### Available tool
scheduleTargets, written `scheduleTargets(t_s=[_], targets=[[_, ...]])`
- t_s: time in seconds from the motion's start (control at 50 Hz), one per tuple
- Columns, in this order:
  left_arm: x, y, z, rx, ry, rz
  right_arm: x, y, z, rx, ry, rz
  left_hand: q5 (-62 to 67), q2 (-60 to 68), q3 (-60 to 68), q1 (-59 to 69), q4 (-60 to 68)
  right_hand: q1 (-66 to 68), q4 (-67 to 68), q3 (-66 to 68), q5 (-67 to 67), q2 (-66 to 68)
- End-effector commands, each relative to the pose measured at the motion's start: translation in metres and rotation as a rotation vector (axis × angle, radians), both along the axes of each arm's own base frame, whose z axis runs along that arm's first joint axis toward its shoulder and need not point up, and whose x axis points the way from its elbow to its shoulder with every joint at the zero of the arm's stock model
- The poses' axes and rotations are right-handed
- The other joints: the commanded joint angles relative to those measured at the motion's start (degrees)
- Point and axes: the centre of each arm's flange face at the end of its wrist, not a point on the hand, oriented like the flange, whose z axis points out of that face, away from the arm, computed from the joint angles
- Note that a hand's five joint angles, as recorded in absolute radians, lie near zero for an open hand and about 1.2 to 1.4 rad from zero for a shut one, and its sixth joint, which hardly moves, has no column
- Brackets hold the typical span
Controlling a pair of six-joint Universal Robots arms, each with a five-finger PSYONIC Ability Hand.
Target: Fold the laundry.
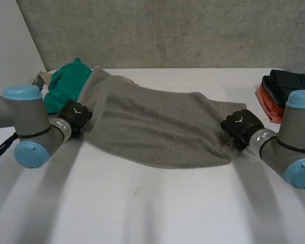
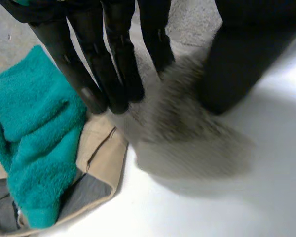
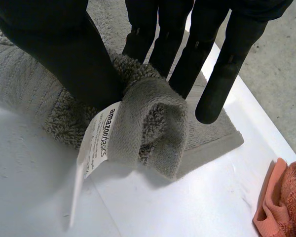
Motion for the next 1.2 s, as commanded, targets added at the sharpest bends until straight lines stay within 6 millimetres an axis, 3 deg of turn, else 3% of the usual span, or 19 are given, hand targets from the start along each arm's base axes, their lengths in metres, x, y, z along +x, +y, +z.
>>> scheduleTargets(t_s=[0.02,0.1,0.16,0.26,0.38,0.44,0.52,0.68,0.7,0.78,0.82,0.92,0.94,1.02,1.08,1.16,1.2], targets=[[-0.005,0.006,0.001,0.014,0.006,-0.043,-0.001,0.0,0.004,-0.006,-0.001,-0.007,25.87,25.32,25.57,22.66,25.36,15.08,11.38,11.85,13.67,12.45],[-0.001,0.018,0.02,0.028,-0.011,-0.031,-0.003,0.0,0.011,-0.011,-0.009,-0.015,25.87,25.32,25.57,22.66,25.36,15.08,11.38,11.85,13.67,12.45],[0.005,0.033,0.053,0.008,0.003,-0.015,-0.008,0.003,0.026,-0.001,-0.017,-0.027,25.87,25.32,25.57,22.66,25.36,15.08,11.38,11.85,13.67,12.45],[0.016,0.076,0.104,-0.026,0.062,-0.003,-0.032,0.012,0.055,0.123,0.048,-0.046,25.87,25.32,25.57,22.66,25.36,15.08,11.38,11.85,13.67,12.45],[0.024,0.116,0.137,-0.079,0.143,-0.043,-0.056,0.004,0.091,0.233,0.098,-0.062,25.87,25.32,25.57,22.66,25.36,15.08,11.38,11.85,13.67,12.45],[0.025,0.124,0.136,-0.068,0.157,-0.056,-0.058,-0.009,0.098,0.234,0.093,-0.078,25.87,25.32,25.57,22.66,25.36,15.08,11.38,11.85,13.67,12.45],[0.021,0.126,0.129,-0.04,0.163,-0.075,-0.053,-0.035,0.087,0.211,0.099,-0.104,25.87,25.32,25.57,22.66,25.36,15.08,11.38,11.85,13.67,12.45],[0.009,0.11,0.092,0.069,0.135,-0.057,-0.015,-0.074,0.032,0.099,0.144,-0.133,25.87,25.32,25.57,22.66,25.36,15.08,11.38,11.85,13.67,12.45],[0.005,0.11,0.087,0.088,0.133,-0.057,-0.008,-0.077,0.023,0.077,0.137,-0.14,25.87,25.32,25.57,22.66,25.36,0.73,-2.96,-2.5,-0.67,-1.9],[-0.004,0.11,0.079,0.112,0.133,-0.058,0.001,-0.081,0.017,0.003,0.097,-0.194,25.87,25.32,25.57,22.66,25.36,-54.92,-58.62,-58.15,-56.33,-57.55],[-0.007,0.109,0.077,0.117,0.135,-0.056,0.0,-0.082,0.023,-0.027,0.066,-0.223,25.87,25.32,25.57,22.66,25.36,-54.92,-58.62,-58.15,-56.33,-57.55],[-0.01,0.11,0.08,0.113,0.145,-0.053,-0.011,-0.066,0.056,-0.028,-0.053,-0.273,25.87,25.32,25.57,22.66,25.36,-54.92,-58.62,-58.15,-56.33,-57.55],[-0.01,0.11,0.082,0.107,0.15,-0.052,-0.016,-0.057,0.068,-0.019,-0.093,-0.271,25.87,25.32,25.57,22.66,25.36,-54.92,-58.62,-58.15,-56.33,-57.55],[-0.01,0.111,0.09,0.087,0.167,-0.053,-0.03,-0.031,0.084,0.018,-0.128,-0.221,25.87,25.32,25.57,22.66,25.36,-54.92,-58.62,-58.15,-56.33,-57.55],[-0.011,0.111,0.097,0.071,0.183,-0.055,-0.036,-0.016,0.084,0.051,-0.115,-0.167,25.87,25.32,25.57,22.66,25.36,-54.92,-58.62,-58.15,-56.33,-57.55],[-0.012,0.111,0.103,0.062,0.206,-0.054,-0.047,0.012,0.067,0.14,-0.059,-0.068,25.87,25.32,25.57,22.66,25.36,-32.1,-35.8,-35.34,-33.51,-34.74],[-0.012,0.111,0.104,0.06,0.213,-0.052,-0.051,0.018,0.06,0.164,-0.04,-0.043,25.87,25.32,25.57,22.66,25.36,-27.19,-30.89,-30.42,-28.6,-29.82]])
